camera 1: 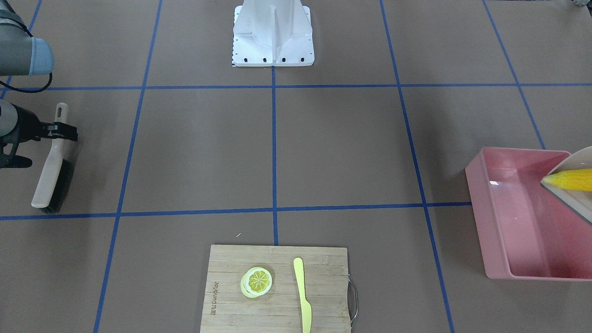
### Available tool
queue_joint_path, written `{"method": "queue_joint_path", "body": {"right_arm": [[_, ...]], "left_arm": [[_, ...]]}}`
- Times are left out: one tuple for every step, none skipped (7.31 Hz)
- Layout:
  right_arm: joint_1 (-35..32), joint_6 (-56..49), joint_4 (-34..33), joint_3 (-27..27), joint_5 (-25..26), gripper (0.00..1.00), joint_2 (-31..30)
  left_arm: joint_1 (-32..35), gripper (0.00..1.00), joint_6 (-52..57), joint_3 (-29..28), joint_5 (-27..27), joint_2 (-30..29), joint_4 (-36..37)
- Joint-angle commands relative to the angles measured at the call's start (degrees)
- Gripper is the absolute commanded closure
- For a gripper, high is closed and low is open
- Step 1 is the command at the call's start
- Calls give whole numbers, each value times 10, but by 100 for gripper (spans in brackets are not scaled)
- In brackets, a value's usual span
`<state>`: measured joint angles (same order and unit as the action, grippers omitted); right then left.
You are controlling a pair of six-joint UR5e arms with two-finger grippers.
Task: Sweep and dump trash into bin
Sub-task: 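Hold the dustpan over the bin with the left while the right lowers the brush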
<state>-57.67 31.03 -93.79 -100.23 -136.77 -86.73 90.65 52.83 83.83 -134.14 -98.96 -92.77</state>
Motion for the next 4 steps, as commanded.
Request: {"method": "queue_joint_path", "body": {"right_arm": [[-3, -7, 0, -12, 3, 0, 4], [-21, -7, -2, -18, 10, 0, 14], [-48, -10, -1, -12, 24, 0, 19], [-67, -44, 0, -9, 70, 0, 21]], "left_arm": [[-1, 100, 29, 1, 23, 0, 17], [-5, 100, 29, 2, 32, -1, 20], [-10, 100, 30, 6, 43, -1, 28], [-16, 100, 37, 18, 63, -1, 41]]}}
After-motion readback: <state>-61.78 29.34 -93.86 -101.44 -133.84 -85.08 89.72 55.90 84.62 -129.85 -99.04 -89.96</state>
